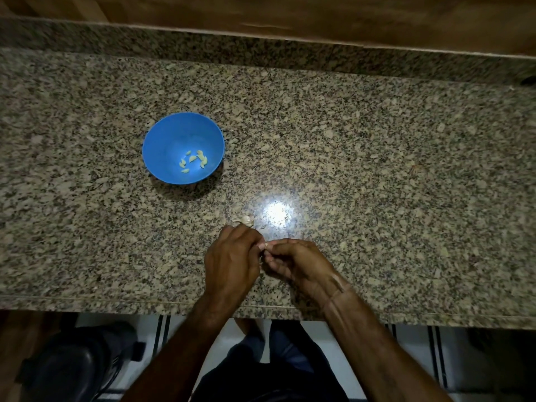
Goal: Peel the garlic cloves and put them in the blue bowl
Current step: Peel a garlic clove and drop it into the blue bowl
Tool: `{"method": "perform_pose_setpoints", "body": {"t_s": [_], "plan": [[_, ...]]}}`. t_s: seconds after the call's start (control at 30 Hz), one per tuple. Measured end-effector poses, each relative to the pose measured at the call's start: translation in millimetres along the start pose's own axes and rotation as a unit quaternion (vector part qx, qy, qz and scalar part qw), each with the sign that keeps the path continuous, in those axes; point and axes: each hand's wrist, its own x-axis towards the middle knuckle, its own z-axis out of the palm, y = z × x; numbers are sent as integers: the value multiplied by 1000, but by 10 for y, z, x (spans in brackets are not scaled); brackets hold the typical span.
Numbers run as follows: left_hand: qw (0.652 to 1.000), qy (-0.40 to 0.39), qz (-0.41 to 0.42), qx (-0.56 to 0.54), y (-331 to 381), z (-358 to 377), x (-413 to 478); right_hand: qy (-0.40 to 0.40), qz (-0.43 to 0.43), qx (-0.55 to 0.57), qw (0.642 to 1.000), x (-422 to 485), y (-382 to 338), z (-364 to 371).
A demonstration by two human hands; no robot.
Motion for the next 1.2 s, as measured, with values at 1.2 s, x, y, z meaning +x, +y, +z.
{"method": "perform_pose_setpoints", "body": {"t_s": [1.2], "plan": [[880, -42, -336, -332, 75, 182, 15, 58, -406, -228, 883, -82, 278, 70]]}}
